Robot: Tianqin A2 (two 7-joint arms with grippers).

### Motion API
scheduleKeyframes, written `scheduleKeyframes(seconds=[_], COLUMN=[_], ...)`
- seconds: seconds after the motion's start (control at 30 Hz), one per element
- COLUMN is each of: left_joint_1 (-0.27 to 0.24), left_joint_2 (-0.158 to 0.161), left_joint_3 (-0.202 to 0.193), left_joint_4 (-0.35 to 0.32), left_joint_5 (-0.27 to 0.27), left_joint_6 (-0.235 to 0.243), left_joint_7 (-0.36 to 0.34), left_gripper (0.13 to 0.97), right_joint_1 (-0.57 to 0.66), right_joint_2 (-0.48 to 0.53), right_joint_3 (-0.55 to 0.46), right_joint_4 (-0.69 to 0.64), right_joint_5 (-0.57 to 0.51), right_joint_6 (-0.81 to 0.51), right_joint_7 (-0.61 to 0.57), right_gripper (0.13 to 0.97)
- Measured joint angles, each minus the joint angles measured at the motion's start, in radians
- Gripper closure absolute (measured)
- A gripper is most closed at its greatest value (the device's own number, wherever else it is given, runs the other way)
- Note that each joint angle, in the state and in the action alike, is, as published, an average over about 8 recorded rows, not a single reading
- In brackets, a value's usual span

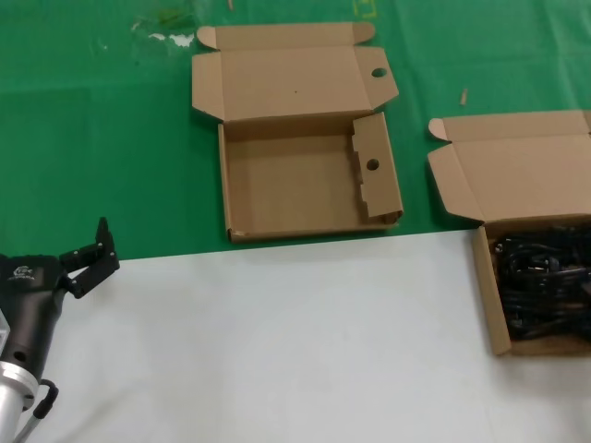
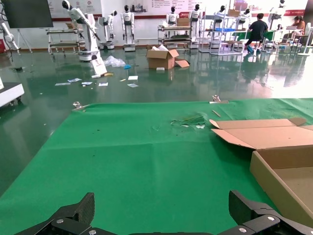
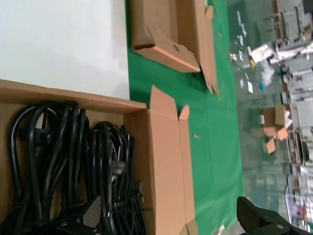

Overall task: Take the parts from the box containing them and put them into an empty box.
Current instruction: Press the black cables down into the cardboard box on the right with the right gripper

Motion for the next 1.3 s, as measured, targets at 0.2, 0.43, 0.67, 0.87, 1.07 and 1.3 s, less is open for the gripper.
scheduleKeyframes(seconds=[0.2, 0.43, 0.67, 0.87, 1.07, 1.3], left_joint_1=[0.000, 0.000, 0.000, 0.000, 0.000, 0.000], left_joint_2=[0.000, 0.000, 0.000, 0.000, 0.000, 0.000], left_joint_3=[0.000, 0.000, 0.000, 0.000, 0.000, 0.000], left_joint_4=[0.000, 0.000, 0.000, 0.000, 0.000, 0.000], left_joint_5=[0.000, 0.000, 0.000, 0.000, 0.000, 0.000], left_joint_6=[0.000, 0.000, 0.000, 0.000, 0.000, 0.000], left_joint_7=[0.000, 0.000, 0.000, 0.000, 0.000, 0.000], left_gripper=[0.132, 0.132, 0.132, 0.132, 0.132, 0.132], right_joint_1=[0.086, 0.107, 0.119, 0.156, 0.204, 0.238], right_joint_2=[0.032, 0.075, 0.089, 0.077, 0.065, 0.063], right_joint_3=[-0.084, -0.133, -0.163, -0.196, -0.230, -0.259], right_joint_4=[-0.052, -0.067, -0.090, -0.133, -0.171, -0.191], right_joint_5=[-0.074, -0.137, -0.145, -0.136, -0.141, -0.157], right_joint_6=[-0.002, 0.006, 0.009, 0.005, 0.010, 0.021], right_joint_7=[0.039, 0.118, 0.140, 0.122, 0.121, 0.145], right_gripper=[0.129, 0.129, 0.129, 0.129, 0.129, 0.157])
